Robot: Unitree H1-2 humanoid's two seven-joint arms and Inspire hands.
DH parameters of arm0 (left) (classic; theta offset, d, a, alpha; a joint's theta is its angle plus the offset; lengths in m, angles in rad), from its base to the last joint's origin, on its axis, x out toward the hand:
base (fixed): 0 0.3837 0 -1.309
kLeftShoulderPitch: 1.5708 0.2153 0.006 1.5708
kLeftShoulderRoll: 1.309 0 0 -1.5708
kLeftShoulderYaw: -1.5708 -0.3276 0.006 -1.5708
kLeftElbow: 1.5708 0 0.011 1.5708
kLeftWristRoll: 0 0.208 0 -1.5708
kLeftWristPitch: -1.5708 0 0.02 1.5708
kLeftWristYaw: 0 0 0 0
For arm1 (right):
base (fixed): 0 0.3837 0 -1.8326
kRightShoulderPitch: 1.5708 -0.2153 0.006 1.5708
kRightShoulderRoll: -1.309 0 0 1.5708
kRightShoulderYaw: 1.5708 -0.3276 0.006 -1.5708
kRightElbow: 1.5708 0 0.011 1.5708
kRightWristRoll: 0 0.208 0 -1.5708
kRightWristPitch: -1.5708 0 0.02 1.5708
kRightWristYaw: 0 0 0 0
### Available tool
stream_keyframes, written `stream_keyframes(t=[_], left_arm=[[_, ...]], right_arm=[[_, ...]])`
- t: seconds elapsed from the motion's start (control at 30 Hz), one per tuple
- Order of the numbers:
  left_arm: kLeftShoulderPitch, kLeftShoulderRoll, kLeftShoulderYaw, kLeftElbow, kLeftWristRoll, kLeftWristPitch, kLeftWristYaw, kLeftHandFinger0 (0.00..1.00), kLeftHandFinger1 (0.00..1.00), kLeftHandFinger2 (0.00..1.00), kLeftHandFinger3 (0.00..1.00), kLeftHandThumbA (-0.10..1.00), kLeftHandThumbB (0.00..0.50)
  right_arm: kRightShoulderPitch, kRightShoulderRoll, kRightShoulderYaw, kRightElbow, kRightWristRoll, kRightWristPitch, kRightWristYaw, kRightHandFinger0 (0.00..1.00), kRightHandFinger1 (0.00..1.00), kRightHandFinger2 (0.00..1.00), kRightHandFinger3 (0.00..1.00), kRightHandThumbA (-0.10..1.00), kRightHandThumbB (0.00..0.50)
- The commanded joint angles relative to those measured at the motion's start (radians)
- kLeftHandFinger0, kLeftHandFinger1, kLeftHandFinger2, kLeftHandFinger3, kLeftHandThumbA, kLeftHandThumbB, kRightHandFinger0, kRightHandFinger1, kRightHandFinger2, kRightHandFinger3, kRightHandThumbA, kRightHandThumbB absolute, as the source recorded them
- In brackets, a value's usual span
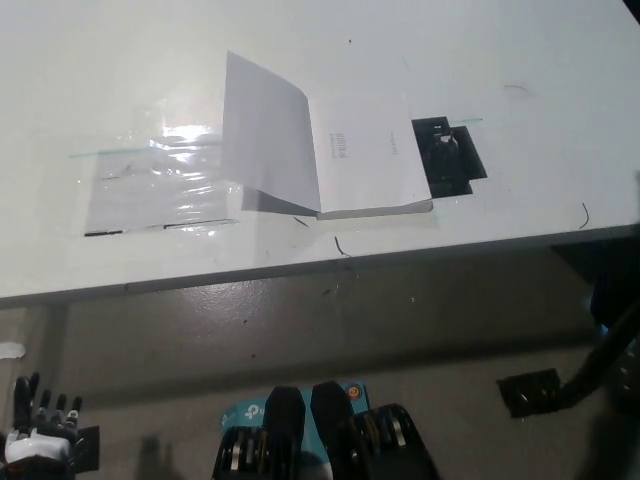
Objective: The robot uses its right hand to slide under the cover of the book kept in the middle of the desk and open it
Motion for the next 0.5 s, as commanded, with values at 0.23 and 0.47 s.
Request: stream_keyframes(t=[0.23, 0.47], left_arm=[[-0.003, 0.014, 0.008, -0.018, -0.018, -0.008, -0.013, 1.0, 1.0, 1.0, 1.0, 0.8, 0.0], [0.034, 0.012, -0.002, -0.025, -0.011, 0.0, -0.022, 1.0, 1.0, 1.0, 1.0, 0.84, 0.0]], right_arm=[[0.053, -0.083, -0.097, 0.292, -0.014, -0.3, -0.045, 0.87, 1.0, 1.0, 1.0, 0.87, 0.052], [0.12, -0.084, -0.111, 0.467, -0.017, -0.392, -0.079, 0.96, 1.0, 1.0, 1.0, 0.93, 0.011]])
